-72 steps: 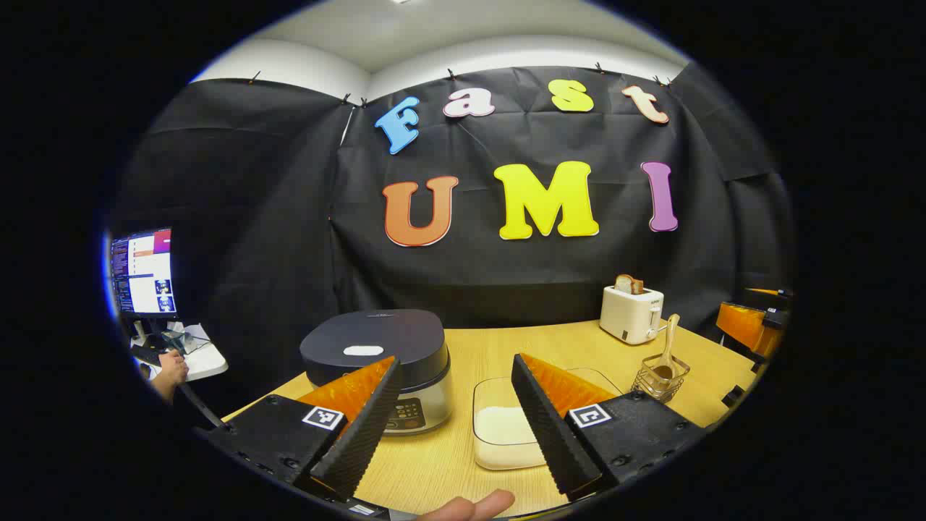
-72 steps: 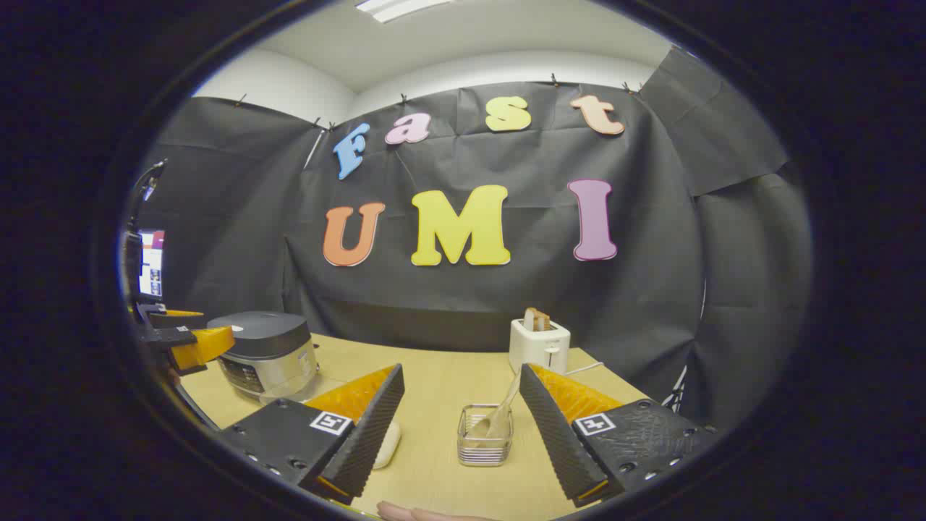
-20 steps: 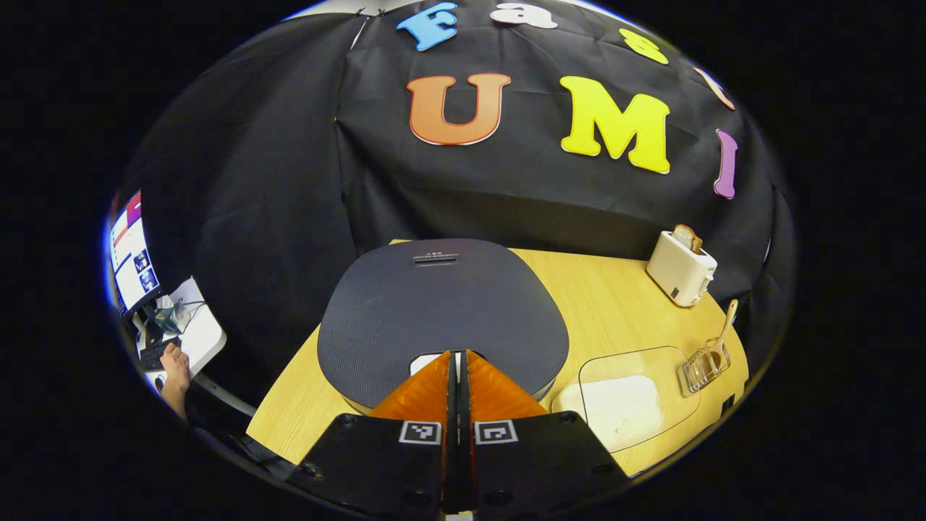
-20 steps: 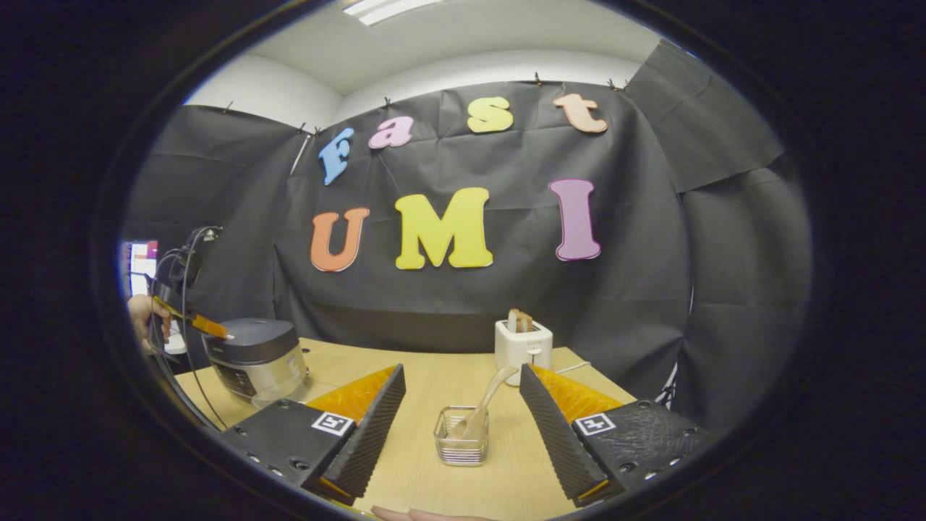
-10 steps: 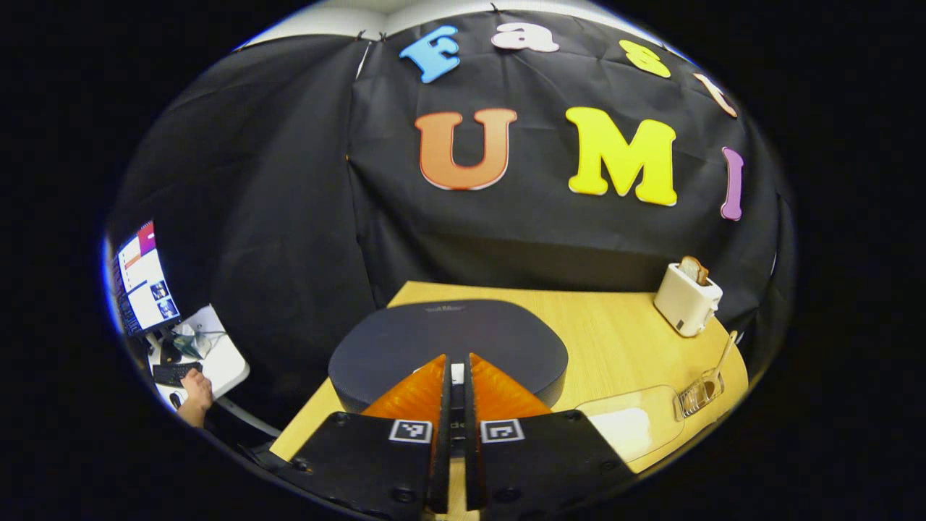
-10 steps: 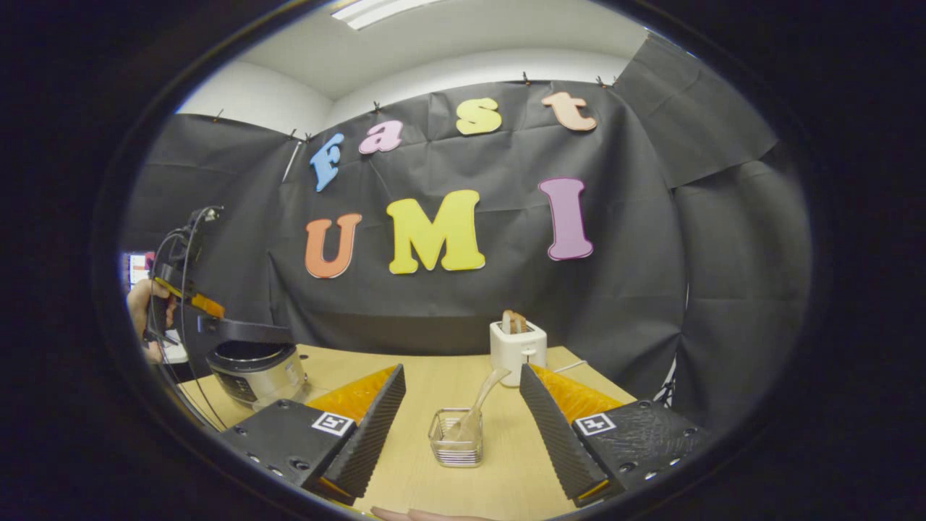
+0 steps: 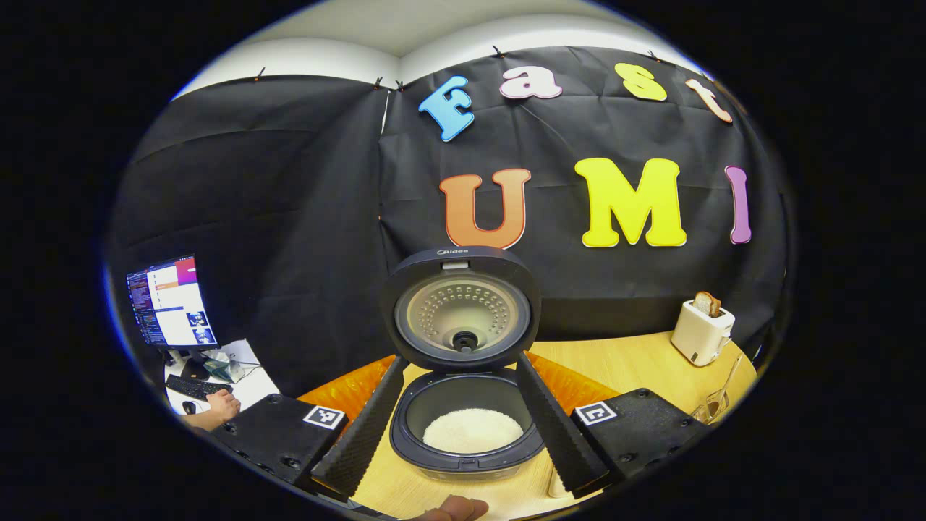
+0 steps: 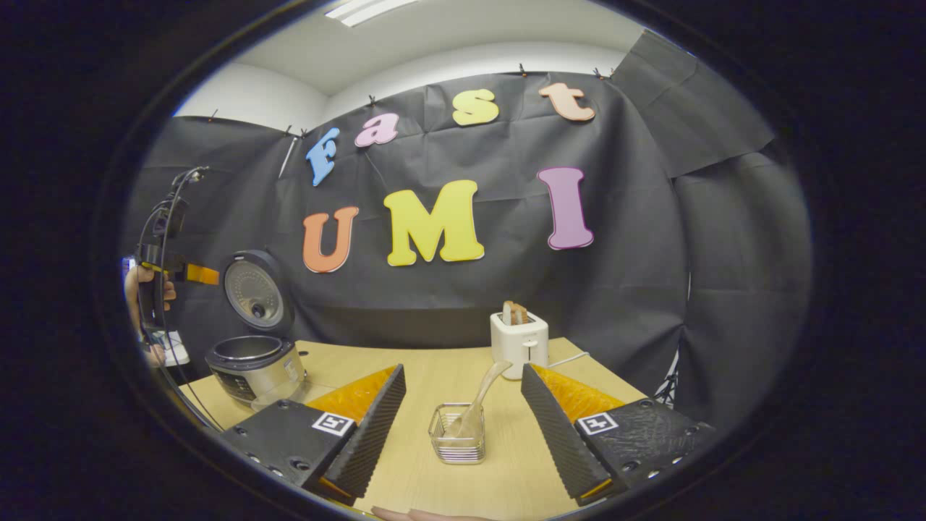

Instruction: Close the left gripper, press the button to open the rice cooker; take a wooden spoon from the chopstick holder with the right hand, scoop a spoonful of rice and pour it into the rice cooker, then put the wooden spoon back into the chopstick holder.

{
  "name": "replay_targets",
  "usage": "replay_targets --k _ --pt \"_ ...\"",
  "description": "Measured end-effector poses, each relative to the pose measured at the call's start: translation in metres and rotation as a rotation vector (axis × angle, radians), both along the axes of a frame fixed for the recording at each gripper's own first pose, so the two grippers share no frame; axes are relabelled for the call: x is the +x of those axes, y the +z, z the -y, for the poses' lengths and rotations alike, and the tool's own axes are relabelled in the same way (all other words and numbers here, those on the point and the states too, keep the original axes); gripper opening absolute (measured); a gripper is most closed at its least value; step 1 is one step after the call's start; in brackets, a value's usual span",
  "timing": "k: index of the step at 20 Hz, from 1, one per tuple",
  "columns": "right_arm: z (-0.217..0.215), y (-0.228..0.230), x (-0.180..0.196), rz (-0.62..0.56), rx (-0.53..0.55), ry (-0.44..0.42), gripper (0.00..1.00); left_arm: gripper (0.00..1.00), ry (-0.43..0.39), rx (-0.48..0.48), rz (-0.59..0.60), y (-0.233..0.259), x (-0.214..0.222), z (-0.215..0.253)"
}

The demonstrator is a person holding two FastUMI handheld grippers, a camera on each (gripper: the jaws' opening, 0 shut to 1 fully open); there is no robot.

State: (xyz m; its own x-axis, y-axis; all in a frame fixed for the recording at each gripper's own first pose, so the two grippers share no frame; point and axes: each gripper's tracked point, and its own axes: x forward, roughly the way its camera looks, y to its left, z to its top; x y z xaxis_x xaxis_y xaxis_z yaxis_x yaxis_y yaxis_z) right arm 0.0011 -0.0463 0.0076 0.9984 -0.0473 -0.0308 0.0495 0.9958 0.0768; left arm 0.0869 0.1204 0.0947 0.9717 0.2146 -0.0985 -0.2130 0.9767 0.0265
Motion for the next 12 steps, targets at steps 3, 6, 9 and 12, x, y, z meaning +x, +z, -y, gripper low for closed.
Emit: replay_targets --k 3,6,9,12 --pt "-0.001 -0.004 0.005 -0.008 -0.008 -0.004 0.96 0.99 -0.029 -0.001 0.008 -0.008 -0.011 0.01" --pt "0.002 -0.007 0.012 -0.01 -0.012 -0.009 0.97 0.99 -0.076 0.023 0.007 -0.022 -0.025 0.023" --pt "0.0 -0.019 0.022 -0.043 0.016 -0.001 0.94 0.99 -0.108 0.035 0.018 -0.037 -0.036 0.038" --pt "-0.001 -0.03 0.031 -0.071 0.027 0.003 0.94 0.99 -0.153 0.013 0.025 -0.051 -0.046 0.056"
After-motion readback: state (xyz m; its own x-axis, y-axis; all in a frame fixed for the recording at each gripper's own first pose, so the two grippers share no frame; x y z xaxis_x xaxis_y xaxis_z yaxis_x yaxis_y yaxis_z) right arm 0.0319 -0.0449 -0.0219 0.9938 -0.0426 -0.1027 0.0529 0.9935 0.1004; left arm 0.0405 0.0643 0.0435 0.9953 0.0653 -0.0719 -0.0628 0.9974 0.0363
